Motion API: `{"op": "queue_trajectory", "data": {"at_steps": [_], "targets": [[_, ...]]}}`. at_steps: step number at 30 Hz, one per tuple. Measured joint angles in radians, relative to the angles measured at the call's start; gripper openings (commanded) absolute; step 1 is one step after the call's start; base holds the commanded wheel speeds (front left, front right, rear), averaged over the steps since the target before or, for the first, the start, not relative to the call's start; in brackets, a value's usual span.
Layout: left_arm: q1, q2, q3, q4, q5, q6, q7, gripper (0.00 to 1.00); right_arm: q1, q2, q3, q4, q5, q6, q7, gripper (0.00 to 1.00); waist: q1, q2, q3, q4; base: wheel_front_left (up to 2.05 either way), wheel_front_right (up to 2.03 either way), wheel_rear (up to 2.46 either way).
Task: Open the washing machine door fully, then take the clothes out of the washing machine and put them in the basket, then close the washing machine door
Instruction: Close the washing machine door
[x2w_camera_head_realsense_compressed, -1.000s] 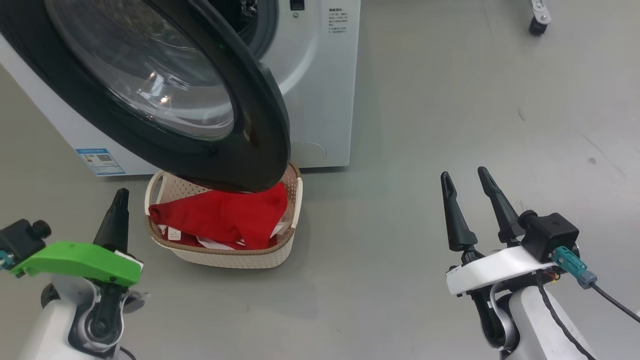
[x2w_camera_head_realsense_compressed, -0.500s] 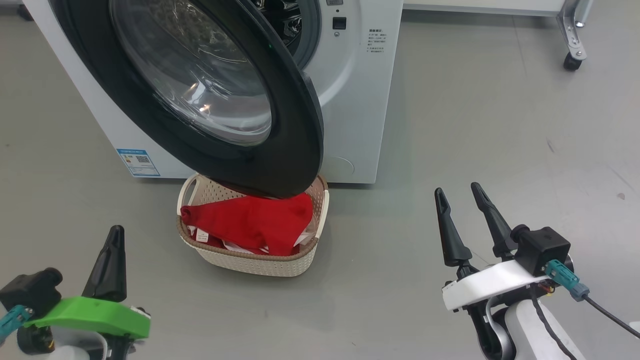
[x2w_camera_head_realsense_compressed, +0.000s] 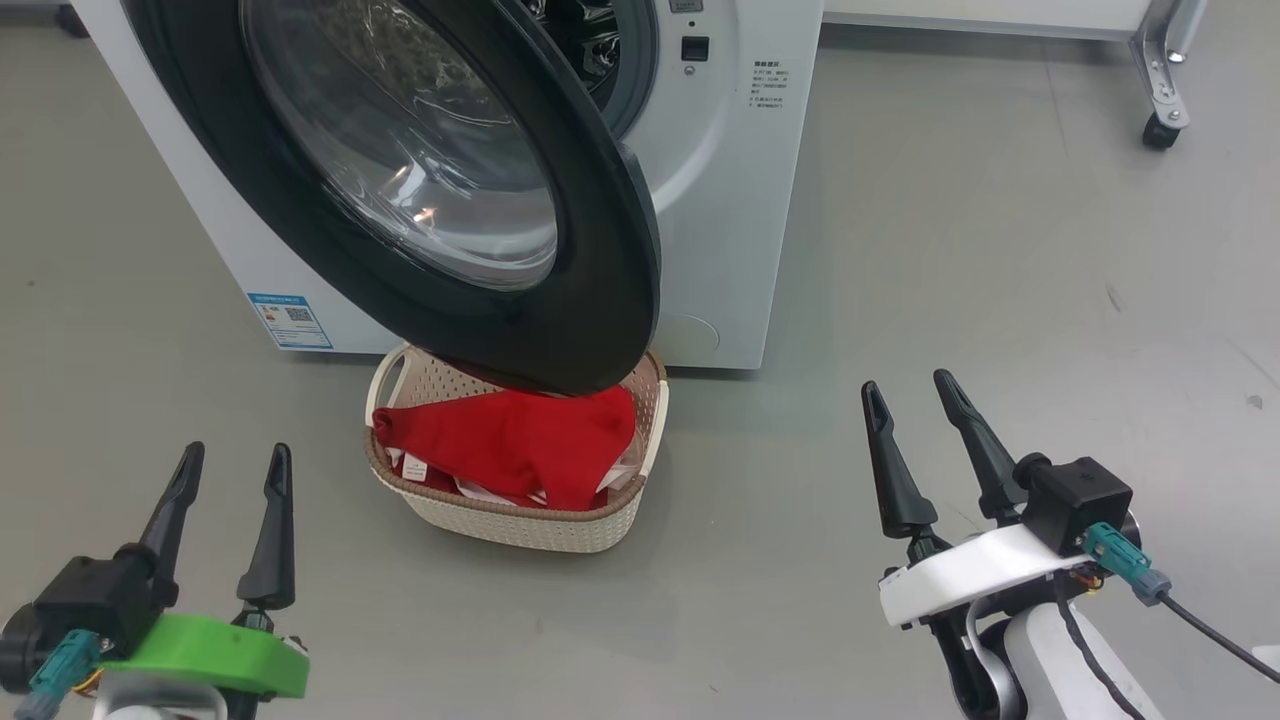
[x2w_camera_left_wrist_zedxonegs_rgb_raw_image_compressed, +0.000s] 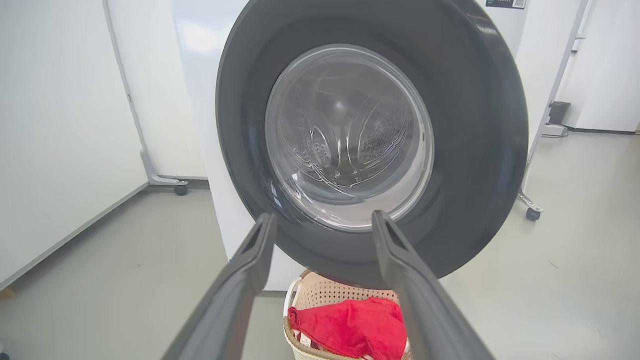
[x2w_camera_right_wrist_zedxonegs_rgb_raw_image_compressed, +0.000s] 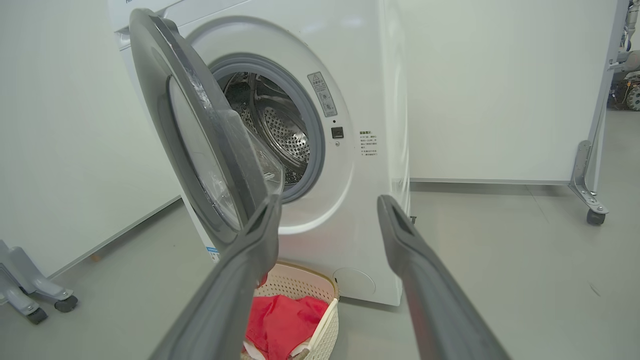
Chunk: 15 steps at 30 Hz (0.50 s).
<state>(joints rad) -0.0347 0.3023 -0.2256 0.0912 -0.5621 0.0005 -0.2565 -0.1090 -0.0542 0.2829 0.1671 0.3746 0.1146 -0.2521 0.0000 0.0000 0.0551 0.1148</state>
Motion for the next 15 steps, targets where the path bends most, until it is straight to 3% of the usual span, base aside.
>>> {"op": "queue_trajectory", "data": {"at_steps": [15], "targets": [[0.067,-0.081,0.027,-0.073,0.070,0.018,0.000,1.00,0.000,0.000,0.006,0.000,0.000,0.002,0.000,1.00,0.0000,0.0000,0.011,0.000,0.00,0.00,0.00]]}}
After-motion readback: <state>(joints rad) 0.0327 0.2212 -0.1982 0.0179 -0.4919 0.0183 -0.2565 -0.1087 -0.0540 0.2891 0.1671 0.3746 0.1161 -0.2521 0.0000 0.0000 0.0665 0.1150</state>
